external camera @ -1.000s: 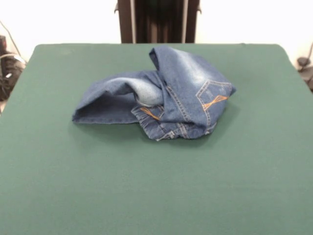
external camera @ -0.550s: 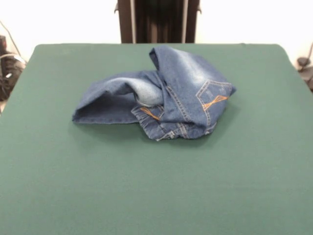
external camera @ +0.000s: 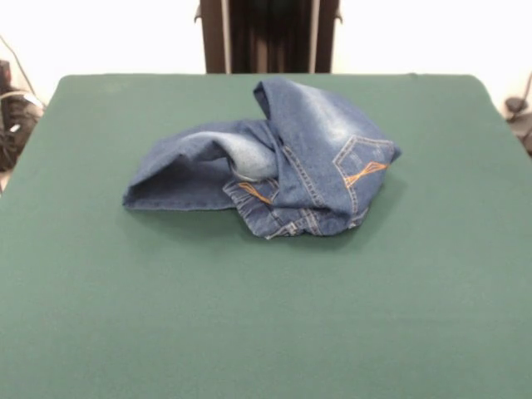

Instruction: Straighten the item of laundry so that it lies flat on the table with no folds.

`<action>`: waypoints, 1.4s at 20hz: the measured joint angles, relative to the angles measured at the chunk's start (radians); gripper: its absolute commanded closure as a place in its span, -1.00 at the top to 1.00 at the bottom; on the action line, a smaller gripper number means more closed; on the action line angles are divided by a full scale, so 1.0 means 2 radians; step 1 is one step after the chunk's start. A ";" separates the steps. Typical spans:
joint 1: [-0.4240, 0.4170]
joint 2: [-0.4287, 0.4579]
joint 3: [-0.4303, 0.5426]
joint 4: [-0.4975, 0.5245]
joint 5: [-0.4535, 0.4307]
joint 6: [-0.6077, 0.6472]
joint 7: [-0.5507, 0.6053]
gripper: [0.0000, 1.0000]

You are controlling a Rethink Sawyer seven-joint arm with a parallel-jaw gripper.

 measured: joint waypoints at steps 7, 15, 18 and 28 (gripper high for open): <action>-0.023 0.000 0.003 0.000 -0.004 0.000 0.000 1.00; -0.031 0.000 0.007 0.000 -0.007 0.000 0.000 1.00; -0.035 -0.001 0.008 0.000 -0.011 0.000 0.000 1.00; -0.049 -0.002 0.011 0.000 -0.025 0.000 0.000 1.00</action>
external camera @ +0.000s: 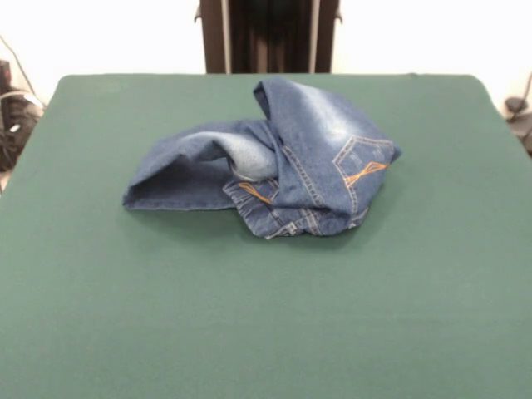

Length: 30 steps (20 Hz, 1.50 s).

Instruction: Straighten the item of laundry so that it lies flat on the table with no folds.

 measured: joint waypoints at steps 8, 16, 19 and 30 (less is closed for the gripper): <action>0.000 -0.008 0.007 0.014 0.000 0.000 0.000 1.00; 0.000 -0.016 0.008 0.036 -0.001 0.000 0.000 1.00; 0.000 -0.017 0.009 0.042 -0.002 0.000 0.000 1.00; -0.006 -0.034 0.009 0.063 -0.002 -0.004 0.000 1.00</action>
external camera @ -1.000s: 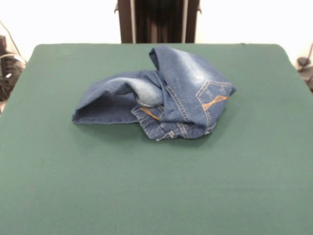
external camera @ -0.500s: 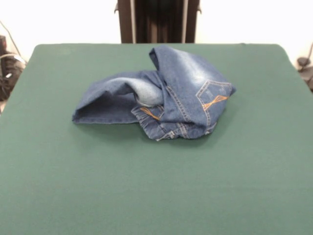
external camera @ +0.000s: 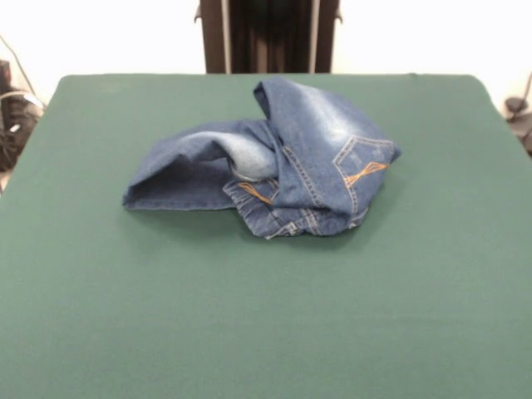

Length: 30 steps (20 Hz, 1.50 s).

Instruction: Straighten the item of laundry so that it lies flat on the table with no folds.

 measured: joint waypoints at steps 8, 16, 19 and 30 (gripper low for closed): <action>-0.006 -0.036 0.000 0.021 0.000 0.000 0.000 1.00; -0.022 0.003 0.002 0.043 -0.038 -0.107 0.000 1.00; -0.027 0.033 0.002 0.043 -0.056 -0.149 0.000 1.00; -0.057 0.207 0.013 0.040 -0.122 -0.226 0.000 1.00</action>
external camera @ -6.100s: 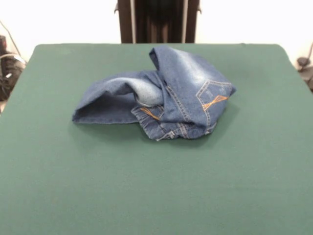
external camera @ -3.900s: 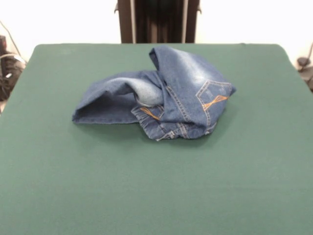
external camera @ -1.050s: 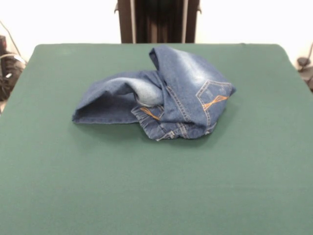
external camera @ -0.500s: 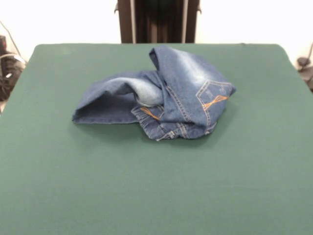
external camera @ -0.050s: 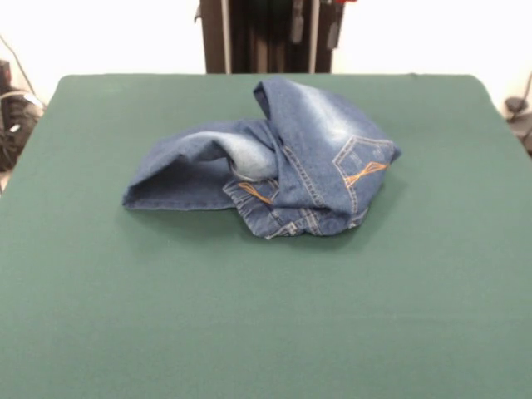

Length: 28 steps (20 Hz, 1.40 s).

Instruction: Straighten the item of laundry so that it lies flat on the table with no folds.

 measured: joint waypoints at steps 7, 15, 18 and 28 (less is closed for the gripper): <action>0.001 0.091 0.000 -0.005 -0.030 -0.015 0.000 1.00; 0.002 0.137 0.000 -0.005 -0.043 -0.025 0.000 1.00; 0.000 0.133 0.001 -0.005 -0.043 -0.025 0.000 1.00; -0.011 0.060 0.002 -0.005 -0.043 0.026 0.000 1.00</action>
